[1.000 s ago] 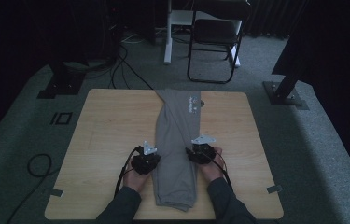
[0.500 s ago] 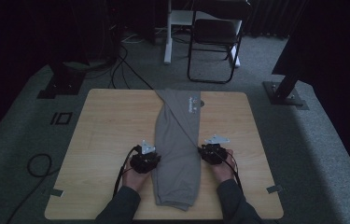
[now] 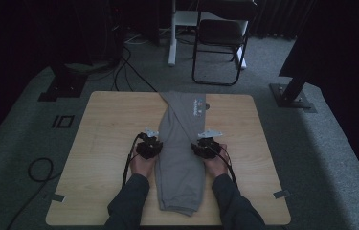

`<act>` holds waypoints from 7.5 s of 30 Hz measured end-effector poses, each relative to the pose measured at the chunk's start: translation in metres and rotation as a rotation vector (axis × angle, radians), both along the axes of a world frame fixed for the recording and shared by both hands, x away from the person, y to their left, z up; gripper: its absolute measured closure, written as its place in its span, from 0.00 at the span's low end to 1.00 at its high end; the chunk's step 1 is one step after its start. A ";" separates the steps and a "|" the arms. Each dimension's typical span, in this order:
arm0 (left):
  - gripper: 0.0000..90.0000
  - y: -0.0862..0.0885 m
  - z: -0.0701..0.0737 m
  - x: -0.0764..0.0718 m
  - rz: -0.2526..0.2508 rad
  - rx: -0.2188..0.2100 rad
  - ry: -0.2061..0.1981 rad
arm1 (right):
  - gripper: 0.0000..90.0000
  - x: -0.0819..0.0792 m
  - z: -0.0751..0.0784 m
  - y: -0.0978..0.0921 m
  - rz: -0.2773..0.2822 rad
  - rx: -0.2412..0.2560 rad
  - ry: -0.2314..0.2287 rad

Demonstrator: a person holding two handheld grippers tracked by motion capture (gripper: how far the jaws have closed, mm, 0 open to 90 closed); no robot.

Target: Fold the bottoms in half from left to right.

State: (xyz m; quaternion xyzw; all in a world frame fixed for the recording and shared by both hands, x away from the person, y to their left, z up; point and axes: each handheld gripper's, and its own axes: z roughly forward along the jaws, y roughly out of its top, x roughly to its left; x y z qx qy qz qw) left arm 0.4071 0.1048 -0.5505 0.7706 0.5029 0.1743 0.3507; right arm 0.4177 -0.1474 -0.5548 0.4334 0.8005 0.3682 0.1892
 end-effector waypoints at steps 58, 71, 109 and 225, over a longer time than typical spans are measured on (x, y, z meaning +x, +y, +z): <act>1.00 0.002 -0.002 -0.053 -0.041 -0.011 -0.003 | 0.98 0.000 0.020 -0.005 -0.020 0.001 0.016; 0.82 0.002 0.002 -0.050 -0.037 -0.031 -0.025 | 0.77 0.003 0.013 -0.036 -0.078 0.040 0.010; 0.92 0.017 -0.003 -0.086 -0.042 -0.026 -0.011 | 0.86 -0.065 0.004 -0.027 0.063 0.000 0.054; 0.72 -0.017 -0.001 0.005 -0.048 -0.017 -0.033 | 0.66 0.046 0.009 -0.007 -0.054 -0.060 0.076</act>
